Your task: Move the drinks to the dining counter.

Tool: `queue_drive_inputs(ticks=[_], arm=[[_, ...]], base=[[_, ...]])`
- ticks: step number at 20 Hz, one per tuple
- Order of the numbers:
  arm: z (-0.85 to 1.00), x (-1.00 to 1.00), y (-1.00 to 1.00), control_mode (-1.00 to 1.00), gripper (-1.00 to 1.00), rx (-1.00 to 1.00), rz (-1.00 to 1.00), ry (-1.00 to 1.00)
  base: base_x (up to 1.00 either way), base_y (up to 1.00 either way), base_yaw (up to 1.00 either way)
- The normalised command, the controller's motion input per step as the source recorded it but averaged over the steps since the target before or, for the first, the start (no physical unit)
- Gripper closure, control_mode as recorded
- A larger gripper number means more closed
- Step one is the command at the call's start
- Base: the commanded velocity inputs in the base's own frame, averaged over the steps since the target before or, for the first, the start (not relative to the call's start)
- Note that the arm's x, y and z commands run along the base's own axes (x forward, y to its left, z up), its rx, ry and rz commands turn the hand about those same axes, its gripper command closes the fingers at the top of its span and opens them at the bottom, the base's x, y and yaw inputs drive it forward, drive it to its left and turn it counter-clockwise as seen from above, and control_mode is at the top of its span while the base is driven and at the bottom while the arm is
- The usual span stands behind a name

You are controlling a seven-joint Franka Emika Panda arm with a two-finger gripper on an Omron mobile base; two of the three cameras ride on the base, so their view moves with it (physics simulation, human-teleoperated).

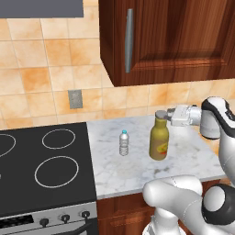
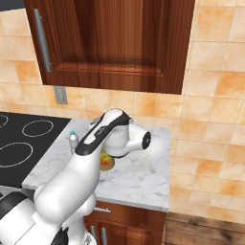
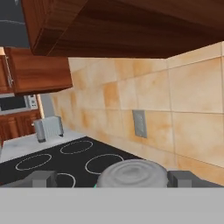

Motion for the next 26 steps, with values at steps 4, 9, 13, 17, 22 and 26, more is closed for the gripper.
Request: queue_drive_inputs(ticks=[4,9,13,17,22,26], arm=[[-0.18,-0.02,0.0,-1.0,-1.0,0.0,0.0,0.08],[-0.46,-0.11,0.01,-1.0,-1.0,0.0,0.02,0.08],[-0.12,0.0,0.06,-1.0,-1.0,-0.02,0.05,0.0],[0.0,0.0,0.0,-1.0,-1.0,0.0,0.0,-0.01],[0.06,0.0,0.0,-1.0,-1.0,-0.01,0.0,-0.02],[0.03,0.08,0.18,-1.0,-1.0,-0.11,0.0,0.0]], base=[[0.0,0.0,0.0],[0.0,0.0,0.0],[0.0,0.0,0.0],[0.0,0.0,0.0],[0.0,0.0,0.0],[0.0,0.0,0.0]])
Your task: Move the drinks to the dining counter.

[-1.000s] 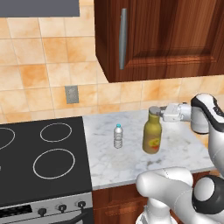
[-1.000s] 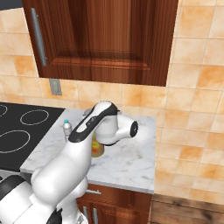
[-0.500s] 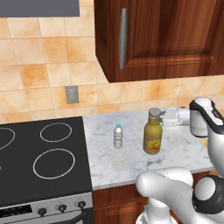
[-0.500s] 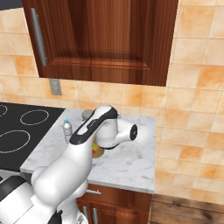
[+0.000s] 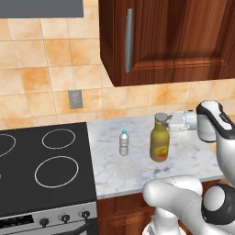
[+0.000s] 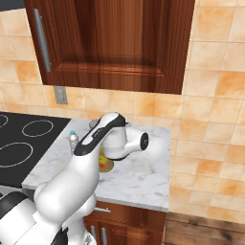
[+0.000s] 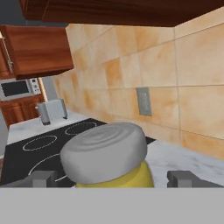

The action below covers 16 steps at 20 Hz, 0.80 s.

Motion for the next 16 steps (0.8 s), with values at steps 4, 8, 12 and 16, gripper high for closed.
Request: queue_drive_inputs(ticks=[4,8,12,16], arm=[[0.0,0.11,0.17,-1.0,-1.0,-0.09,0.0,0.0],[0.0,0.11,0.04,-1.0,-1.0,-0.04,0.0,0.0],[0.03,0.03,-0.01,-1.0,1.0,-0.01,0.0,0.0],[0.09,0.0,-0.14,-1.0,1.0,0.0,0.0,-0.03]], base=[[0.0,0.0,0.0],[0.0,0.0,0.0],[0.0,0.0,0.0],[0.0,0.0,0.0]])
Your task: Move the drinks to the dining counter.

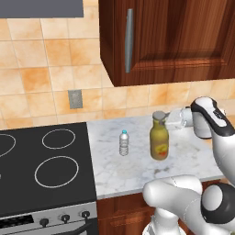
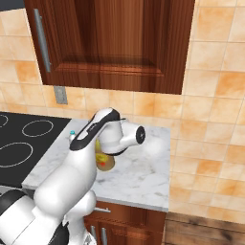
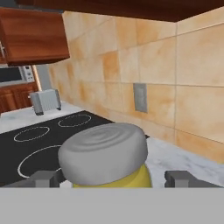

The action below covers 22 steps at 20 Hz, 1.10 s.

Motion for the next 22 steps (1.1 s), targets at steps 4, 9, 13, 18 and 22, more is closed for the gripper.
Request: queue_drive_inputs(ticks=[4,9,13,18,22], arm=[[0.26,-0.17,-0.31,-1.0,1.0,0.04,0.0,-0.07],[0.71,-0.63,-0.66,-1.0,1.0,0.12,-0.03,-0.02],[0.73,-0.62,-0.57,-1.0,1.0,0.09,-0.18,0.01],[0.55,-0.71,-0.41,-1.0,1.0,0.05,-0.32,0.09],[0.19,-0.86,-0.29,-1.0,1.0,0.02,-0.37,0.13]], base=[[0.0,0.0,0.0],[0.0,0.0,0.0],[0.0,0.0,0.0],[0.0,0.0,0.0],[0.0,0.0,0.0]])
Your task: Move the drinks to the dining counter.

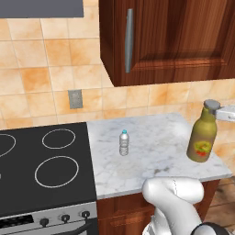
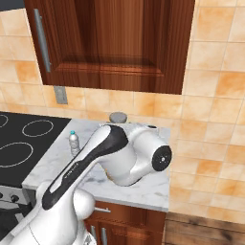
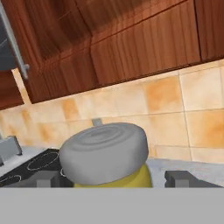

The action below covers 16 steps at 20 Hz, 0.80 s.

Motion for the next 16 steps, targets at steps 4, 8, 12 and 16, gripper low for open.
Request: queue_drive_inputs(ticks=[4,8,12,16], arm=[[0.19,-0.91,-0.04,-1.0,1.0,0.0,-0.42,0.0],[0.5,-0.56,0.0,-1.0,1.0,-0.05,-0.39,-0.12],[0.38,-0.57,0.0,-1.0,1.0,-0.06,-0.37,-0.16],[0.36,-0.43,0.0,-1.0,1.0,-0.1,-0.41,-0.06]], base=[[0.0,0.0,0.0],[0.0,0.0,0.0],[0.0,0.0,0.0],[0.0,0.0,0.0]])
